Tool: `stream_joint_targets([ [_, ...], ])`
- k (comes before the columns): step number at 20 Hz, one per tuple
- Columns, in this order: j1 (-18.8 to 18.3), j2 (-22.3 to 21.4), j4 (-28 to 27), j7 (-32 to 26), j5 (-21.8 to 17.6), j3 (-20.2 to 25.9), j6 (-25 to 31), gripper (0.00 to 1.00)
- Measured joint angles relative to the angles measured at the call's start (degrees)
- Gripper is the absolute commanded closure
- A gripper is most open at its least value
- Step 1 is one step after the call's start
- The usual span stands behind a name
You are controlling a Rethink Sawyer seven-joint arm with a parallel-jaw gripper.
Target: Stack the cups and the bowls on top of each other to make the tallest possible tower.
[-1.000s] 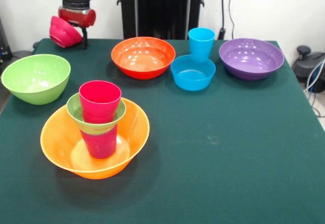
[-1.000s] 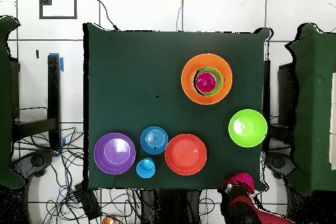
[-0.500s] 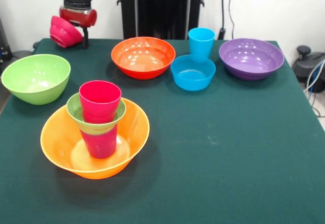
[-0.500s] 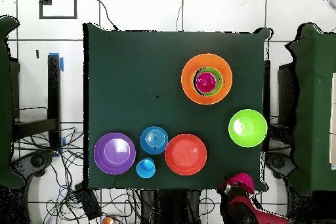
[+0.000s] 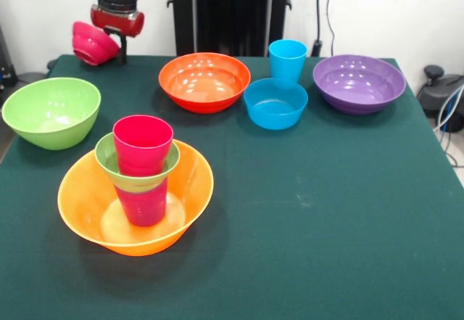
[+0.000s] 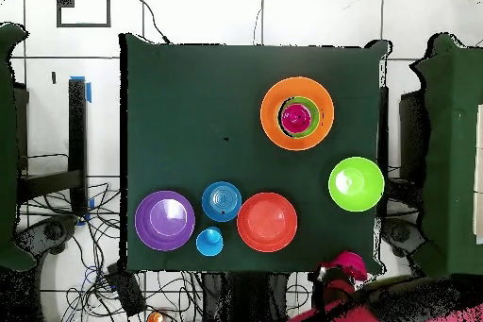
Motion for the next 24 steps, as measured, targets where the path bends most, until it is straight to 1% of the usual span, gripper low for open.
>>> stream_joint_targets([
  [1,3.0,-0.9,0.3,0.0,0.8,-2.2,0.2,1.00],
  [2,4.0,-1.6,0.4,0.0,0.9,-2.8,0.6,1.00],
  [4,5.5,-4.2,0.8,0.0,1.0,-3.2,2.8,1.00],
  [5,5.9,-5.7,1.0,0.0,1.0,-3.2,4.2,0.00],
  [9,5.7,-7.5,1.0,0.0,1.0,-3.0,6.2,0.00],
  [12,4.8,-9.6,1.0,0.0,1.1,-2.9,8.8,0.00],
  [19,4.3,-11.9,1.0,0.0,1.1,-2.5,9.4,0.00],
  [24,4.2,-14.6,1.1,0.0,1.2,-0.9,9.4,0.00],
])
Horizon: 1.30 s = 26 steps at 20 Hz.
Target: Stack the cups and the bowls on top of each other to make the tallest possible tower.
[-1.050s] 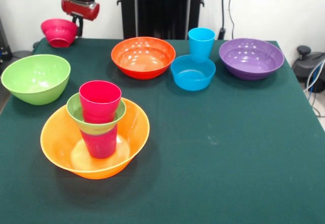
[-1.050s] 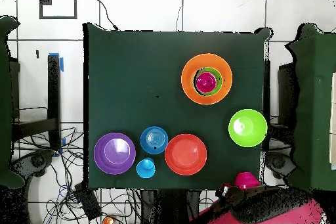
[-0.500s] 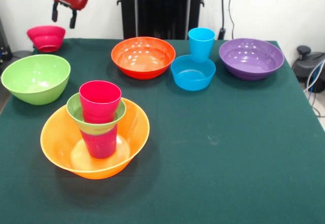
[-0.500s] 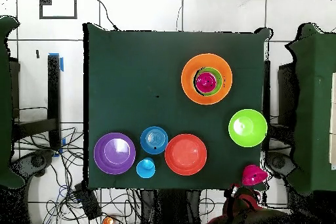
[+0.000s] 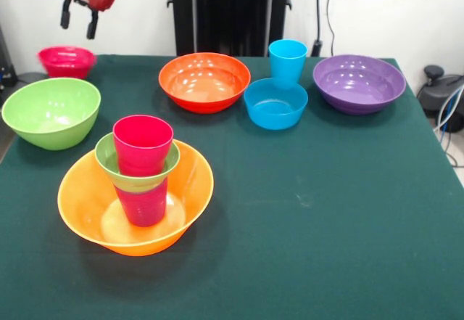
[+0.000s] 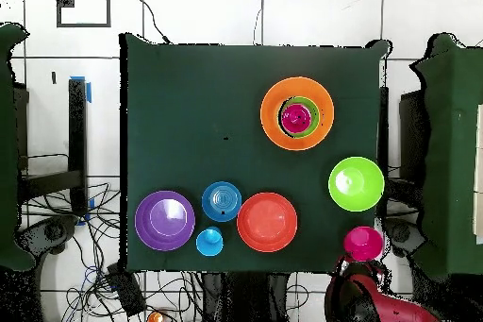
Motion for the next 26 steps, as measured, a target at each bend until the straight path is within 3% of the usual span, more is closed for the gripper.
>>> stream_joint_targets([
  [14,-1.0,-1.6,0.0,0.0,0.8,2.7,3.5,0.00],
  [18,-3.6,-1.5,0.0,0.0,0.8,5.1,4.3,0.00],
  [20,-6.6,-0.7,0.0,0.0,0.8,7.5,4.7,0.00],
  [26,-10.1,2.1,0.0,0.0,0.8,10.2,4.7,0.00],
])
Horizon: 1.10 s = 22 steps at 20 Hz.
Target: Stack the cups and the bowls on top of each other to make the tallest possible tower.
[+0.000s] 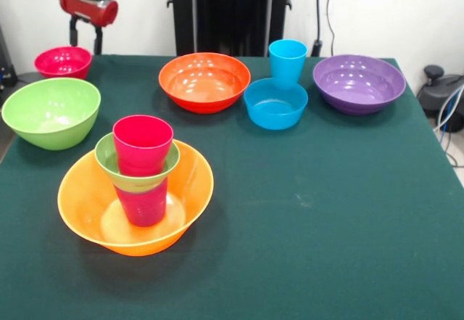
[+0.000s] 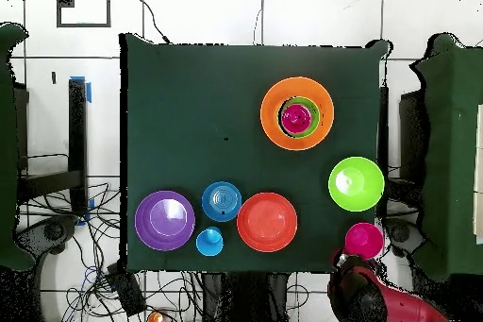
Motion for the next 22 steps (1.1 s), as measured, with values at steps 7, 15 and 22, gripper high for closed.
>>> stream_joint_targets([
  [7,-1.7,3.3,0.0,0.0,0.0,2.1,0.0,0.00],
  [15,-1.6,4.6,0.0,0.0,0.0,1.8,0.0,1.00],
  [22,2.4,5.1,-0.1,0.0,0.0,0.1,0.0,1.00],
])
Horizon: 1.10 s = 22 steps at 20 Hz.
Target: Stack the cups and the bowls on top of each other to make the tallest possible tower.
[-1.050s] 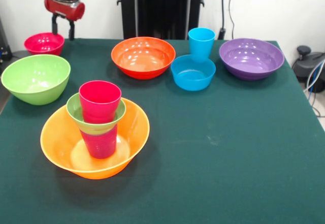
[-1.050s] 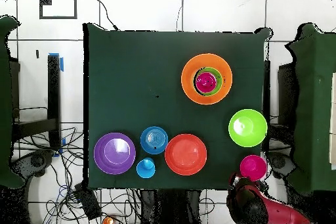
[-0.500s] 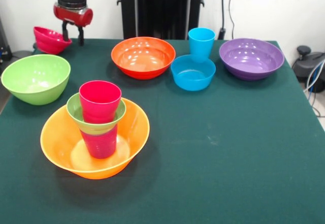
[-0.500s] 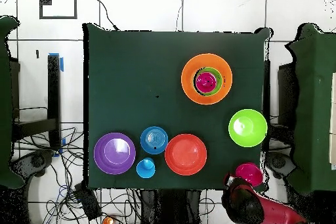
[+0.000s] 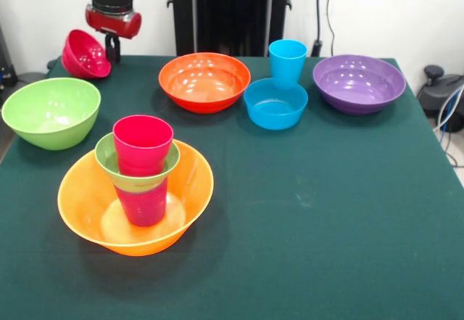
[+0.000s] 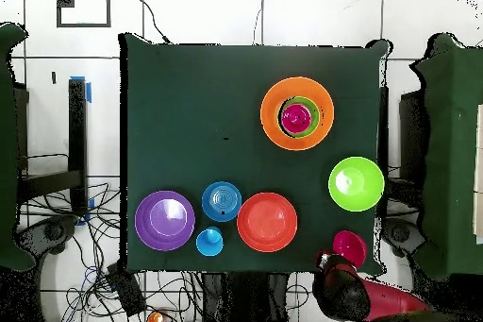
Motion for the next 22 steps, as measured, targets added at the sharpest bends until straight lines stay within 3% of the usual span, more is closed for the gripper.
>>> stream_joint_targets([
  [11,0.6,-0.2,0.0,0.0,0.0,-0.1,0.0,1.00],
  [12,0.8,-0.6,0.0,0.0,0.0,-0.2,0.0,0.00],
  [22,1.2,-1.4,0.0,0.0,0.0,-0.4,0.0,0.00],
])
